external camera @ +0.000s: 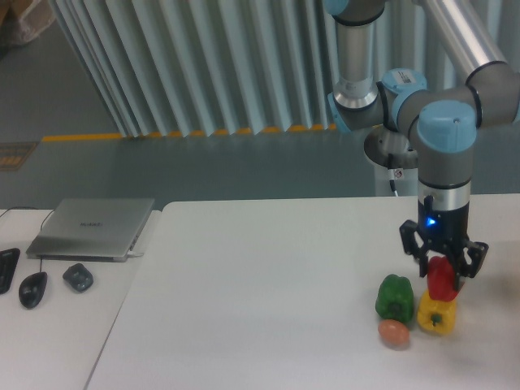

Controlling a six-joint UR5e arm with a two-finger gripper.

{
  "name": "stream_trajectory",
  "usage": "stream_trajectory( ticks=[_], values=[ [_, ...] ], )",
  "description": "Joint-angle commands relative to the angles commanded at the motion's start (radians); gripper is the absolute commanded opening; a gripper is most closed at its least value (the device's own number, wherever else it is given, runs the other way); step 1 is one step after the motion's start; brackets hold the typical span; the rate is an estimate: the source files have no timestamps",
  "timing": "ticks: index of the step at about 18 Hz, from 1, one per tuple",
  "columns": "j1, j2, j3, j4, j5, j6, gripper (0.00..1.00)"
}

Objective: Place the red peppers in a basket

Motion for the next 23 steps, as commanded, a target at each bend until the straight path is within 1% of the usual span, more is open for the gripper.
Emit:
stream_trajectory(
  ticks=[1,4,5,6,8,9,10,12,14,16,17,18,20,21,22,23],
  values=[
    [0.014,0.002,-0.002,-0.002,0.013,0.055,0.57],
    [0.040,0.002,-0.003,0.002,0.010,0.087,0.58],
    [0.048,0.002,-0.005,0.000,0.011,0.134,0.58],
    [0.064,0.006,-0.015,0.000,0.016,0.212,0.58],
    [0.121,0.023,-0.026,-0.003,0.017,0.379,0.58],
    [0.141,0.025,-0.026,-0.002,0.017,0.430,0.58],
    [0.161,0.025,-0.026,-0.002,0.014,0.456,0.58],
    [0.195,0.025,-0.023,0.006,0.008,0.467,0.58],
    [0.213,0.022,-0.015,0.012,0.010,0.513,0.58],
    [0.264,0.018,-0.017,0.032,0.003,0.614,0.59],
    [0.278,0.005,-0.009,0.082,-0.004,0.608,0.61],
    [0.294,-0.006,-0.006,0.118,-0.009,0.607,0.61],
    [0.318,-0.032,0.003,0.153,-0.009,0.601,0.61],
    [0.339,-0.049,0.006,0.184,-0.009,0.593,0.61],
    [0.345,-0.063,0.015,0.202,-0.010,0.587,0.61],
    [0.348,-0.075,0.026,0.207,-0.010,0.582,0.61]
  ],
)
